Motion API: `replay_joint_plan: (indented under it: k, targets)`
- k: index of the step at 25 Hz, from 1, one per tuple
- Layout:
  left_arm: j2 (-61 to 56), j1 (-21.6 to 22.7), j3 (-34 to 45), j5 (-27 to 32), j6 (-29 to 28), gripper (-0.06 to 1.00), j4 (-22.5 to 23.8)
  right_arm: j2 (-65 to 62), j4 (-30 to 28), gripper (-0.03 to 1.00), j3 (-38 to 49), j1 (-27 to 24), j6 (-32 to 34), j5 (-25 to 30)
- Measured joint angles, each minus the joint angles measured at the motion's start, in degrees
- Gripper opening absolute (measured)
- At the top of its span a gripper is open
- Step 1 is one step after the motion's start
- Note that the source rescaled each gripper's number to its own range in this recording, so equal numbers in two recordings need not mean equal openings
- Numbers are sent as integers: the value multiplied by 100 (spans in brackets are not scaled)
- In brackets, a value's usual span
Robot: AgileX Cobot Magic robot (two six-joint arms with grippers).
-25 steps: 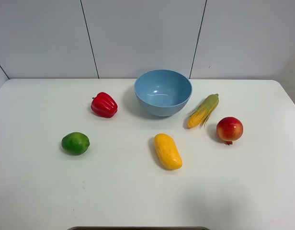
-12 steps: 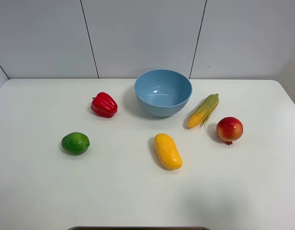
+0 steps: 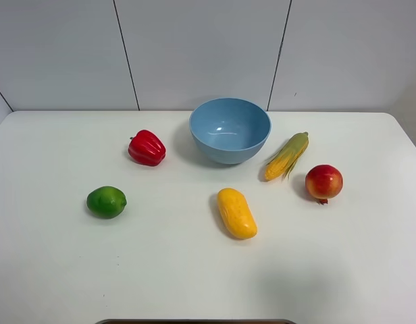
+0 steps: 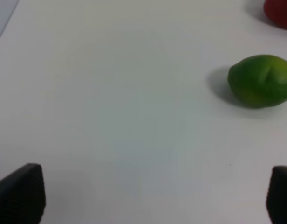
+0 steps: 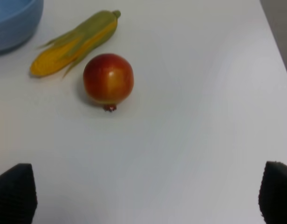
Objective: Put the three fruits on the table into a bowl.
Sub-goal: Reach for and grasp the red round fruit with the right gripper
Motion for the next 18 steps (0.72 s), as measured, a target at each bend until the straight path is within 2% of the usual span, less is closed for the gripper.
replay_joint_plan:
  k: [6,18]
  targets:
    - [0,0,0,0,-6,79,0,1063,10,89,-55,0,0,14]
    - [0,0,0,0,1,79,0,2643,10,89,-1396,0,0,-129]
